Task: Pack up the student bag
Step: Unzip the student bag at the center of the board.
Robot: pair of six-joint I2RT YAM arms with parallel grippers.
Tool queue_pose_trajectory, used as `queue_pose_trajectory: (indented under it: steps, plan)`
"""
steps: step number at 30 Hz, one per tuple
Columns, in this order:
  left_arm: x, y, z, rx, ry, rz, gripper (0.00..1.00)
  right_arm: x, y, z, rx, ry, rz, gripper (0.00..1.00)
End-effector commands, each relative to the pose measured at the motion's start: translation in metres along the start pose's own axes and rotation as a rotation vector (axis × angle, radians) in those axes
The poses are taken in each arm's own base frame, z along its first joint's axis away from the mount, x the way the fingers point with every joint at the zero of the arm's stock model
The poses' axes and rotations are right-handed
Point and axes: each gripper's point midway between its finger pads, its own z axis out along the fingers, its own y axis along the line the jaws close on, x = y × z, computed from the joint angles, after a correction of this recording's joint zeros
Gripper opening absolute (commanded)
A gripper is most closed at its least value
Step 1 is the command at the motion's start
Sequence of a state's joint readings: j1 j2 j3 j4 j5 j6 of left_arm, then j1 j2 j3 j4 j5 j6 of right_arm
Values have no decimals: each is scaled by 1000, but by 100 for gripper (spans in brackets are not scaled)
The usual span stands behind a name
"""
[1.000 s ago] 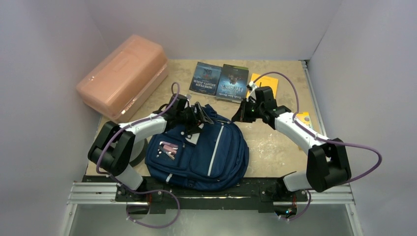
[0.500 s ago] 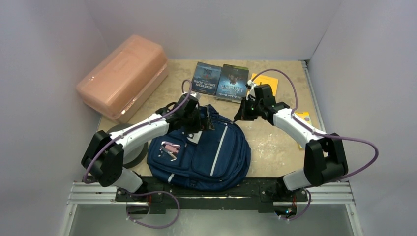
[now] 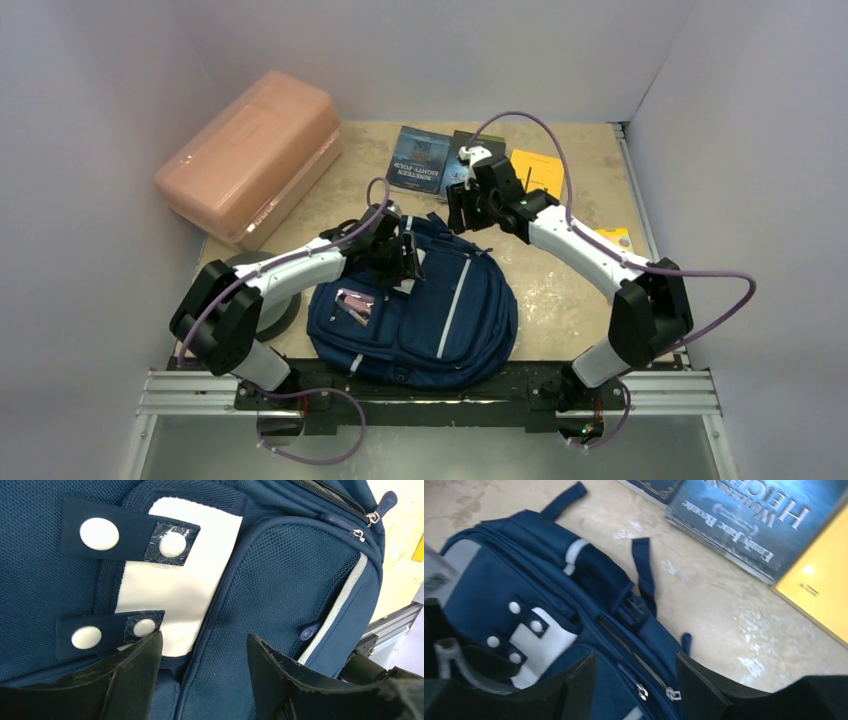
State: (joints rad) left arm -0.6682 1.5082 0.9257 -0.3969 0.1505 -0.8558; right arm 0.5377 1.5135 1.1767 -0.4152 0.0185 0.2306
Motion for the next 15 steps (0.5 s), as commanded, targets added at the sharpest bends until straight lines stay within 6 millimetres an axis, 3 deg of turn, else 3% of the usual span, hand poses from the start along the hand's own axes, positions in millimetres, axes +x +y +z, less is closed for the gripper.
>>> queue_pose_trajectory:
  steps: [1, 4, 6, 12, 15]
  plan:
    - [10, 1, 13, 37, 37, -33, 60, -9, 23, 13, -84, 41, -38, 62]
    - [14, 3, 13, 42, 50, -20, 59, 14, 37, 20, -171, 109, 14, 62]
    - [13, 2, 11, 43, 53, -4, 59, 27, 44, 14, -224, 109, 62, 66]
    - [11, 2, 7, 33, 58, 35, 60, 48, 12, -9, -157, 80, 170, 69]
    - [10, 0, 4, 39, 57, 37, 60, 64, 0, -15, -135, 92, 189, 59]
